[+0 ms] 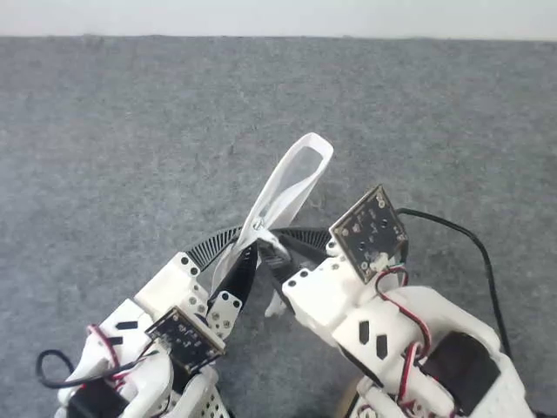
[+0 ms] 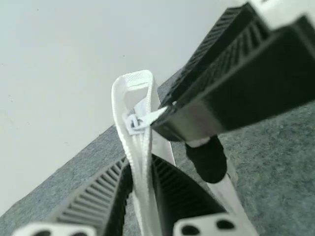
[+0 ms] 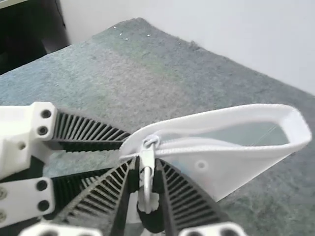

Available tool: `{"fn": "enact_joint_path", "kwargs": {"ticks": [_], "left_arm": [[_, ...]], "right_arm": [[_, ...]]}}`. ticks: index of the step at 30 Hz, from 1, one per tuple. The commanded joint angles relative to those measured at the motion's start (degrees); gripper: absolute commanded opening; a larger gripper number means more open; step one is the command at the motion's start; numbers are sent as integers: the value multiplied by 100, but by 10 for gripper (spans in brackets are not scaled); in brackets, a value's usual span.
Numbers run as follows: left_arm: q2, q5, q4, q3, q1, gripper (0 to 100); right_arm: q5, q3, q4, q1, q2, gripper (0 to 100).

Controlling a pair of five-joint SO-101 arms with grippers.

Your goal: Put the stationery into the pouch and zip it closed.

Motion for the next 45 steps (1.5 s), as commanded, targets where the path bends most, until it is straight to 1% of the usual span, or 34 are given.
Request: {"fn": "enact_joint_path", "kwargs": {"ticks": [1,5,11,14,20,24,30,33,36,39,45], "left_arm": [[-79,70,149,251,-44,9],[-79,70,158,251,-44,9],[-79,70,158,259,-44,9],[-79,70,158,259,-53,9],[-79,70,158,259,-53,9],[-79,70,158,259,-53,9],[-79,70,158,259,-53,9],[-79,70,158,259,-62,9],[-79,70,158,268,-62,9],[-79,70,123,338,-62,9],[-79,70,123,338,-53,9]], "right_arm": [[176,-422,-207,479,-40,6],[167,-536,-391,831,-40,6],[132,-536,-804,892,22,6],[132,-510,-936,1077,22,6],[193,-62,-1288,1516,22,6],[466,193,-1587,1824,22,6],[457,149,-1420,1868,-40,6],[431,-105,-910,1552,-40,9],[404,-466,-163,1121,-40,85],[114,-914,488,769,-40,147],[9,-1310,1191,84,4,151]]}}
